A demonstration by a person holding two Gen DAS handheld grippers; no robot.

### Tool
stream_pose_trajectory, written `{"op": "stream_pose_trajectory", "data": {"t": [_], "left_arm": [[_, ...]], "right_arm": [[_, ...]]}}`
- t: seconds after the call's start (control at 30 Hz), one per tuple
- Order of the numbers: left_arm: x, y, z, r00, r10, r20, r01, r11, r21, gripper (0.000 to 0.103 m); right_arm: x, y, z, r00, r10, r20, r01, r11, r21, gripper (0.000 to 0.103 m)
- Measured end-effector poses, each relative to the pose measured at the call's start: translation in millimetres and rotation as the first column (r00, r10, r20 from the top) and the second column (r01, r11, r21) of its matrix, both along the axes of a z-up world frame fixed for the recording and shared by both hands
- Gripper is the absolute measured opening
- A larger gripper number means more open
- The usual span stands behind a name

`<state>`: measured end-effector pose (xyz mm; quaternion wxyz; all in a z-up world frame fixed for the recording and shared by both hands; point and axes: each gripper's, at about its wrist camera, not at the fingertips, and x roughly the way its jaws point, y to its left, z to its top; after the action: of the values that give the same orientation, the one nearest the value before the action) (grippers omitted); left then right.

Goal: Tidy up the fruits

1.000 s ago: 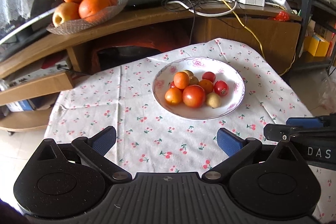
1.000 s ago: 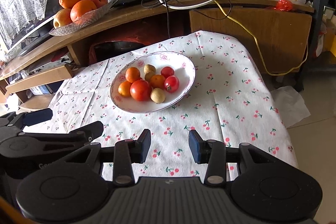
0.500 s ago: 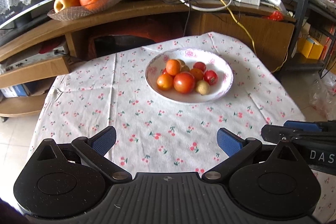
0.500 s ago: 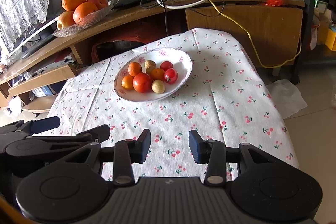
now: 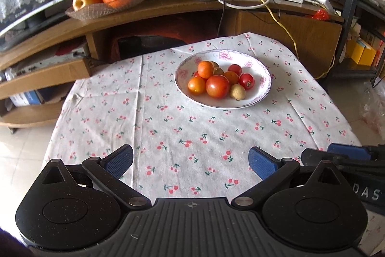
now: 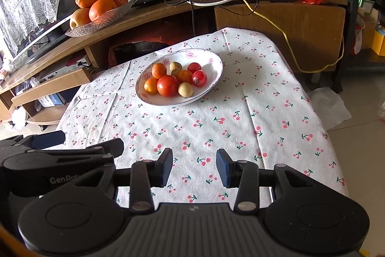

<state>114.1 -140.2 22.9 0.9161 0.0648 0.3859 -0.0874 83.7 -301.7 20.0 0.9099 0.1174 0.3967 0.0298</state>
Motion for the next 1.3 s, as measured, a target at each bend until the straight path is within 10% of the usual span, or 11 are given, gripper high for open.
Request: {"op": "stream_pose_trajectory", "data": {"t": [1.3], "left_arm": [[-13, 6, -11, 0.998, 0.002, -0.06, -0.003, 1.0, -0.017, 0.091]], "right_arm": [[-11, 12, -12, 0.999, 0.01, -0.048, -0.011, 1.0, -0.018, 0.04]]}}
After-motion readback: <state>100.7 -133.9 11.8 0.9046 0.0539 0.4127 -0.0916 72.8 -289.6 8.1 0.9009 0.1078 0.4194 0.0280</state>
